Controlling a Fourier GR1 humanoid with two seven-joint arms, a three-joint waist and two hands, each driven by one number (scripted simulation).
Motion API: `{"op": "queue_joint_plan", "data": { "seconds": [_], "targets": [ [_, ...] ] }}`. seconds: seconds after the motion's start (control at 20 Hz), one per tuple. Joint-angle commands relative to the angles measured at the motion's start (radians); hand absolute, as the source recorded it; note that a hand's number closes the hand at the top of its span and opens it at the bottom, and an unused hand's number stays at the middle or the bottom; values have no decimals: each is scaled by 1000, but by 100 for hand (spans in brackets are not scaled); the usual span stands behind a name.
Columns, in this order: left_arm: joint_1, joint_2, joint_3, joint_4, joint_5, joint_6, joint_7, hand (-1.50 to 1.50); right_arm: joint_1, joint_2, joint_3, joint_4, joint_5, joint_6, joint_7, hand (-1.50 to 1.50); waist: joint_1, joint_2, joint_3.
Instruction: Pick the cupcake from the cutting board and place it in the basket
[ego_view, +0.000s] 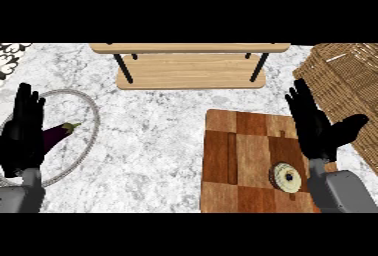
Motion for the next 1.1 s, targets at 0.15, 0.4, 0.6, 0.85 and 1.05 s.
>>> {"op": "queue_joint_plan", "data": {
  "seconds": [0.15,0.4,0.6,0.85,1.05],
  "targets": [
    [-15,75,-76,66,-46,-101,100,0,100,-47,-137,-5,-188,345,-289,150,-64,-11,25],
    [7,69,-163,113,-48,-192,139,0,73,55,-79,-199,-152,486,-639,150,-91,-21,26],
    [-14,82,-164,106,-38,-228,173,0,317,148,-2,-333,133,206,-792,-150,-73,-25,18],
    [-39,79,-168,103,-54,-213,207,0,411,-60,-98,-389,340,15,-544,-150,-87,-27,13],
    [-41,85,-164,106,-50,-226,203,0,498,-302,-192,-429,453,64,-394,-150,-85,-24,11]
  ]
}}
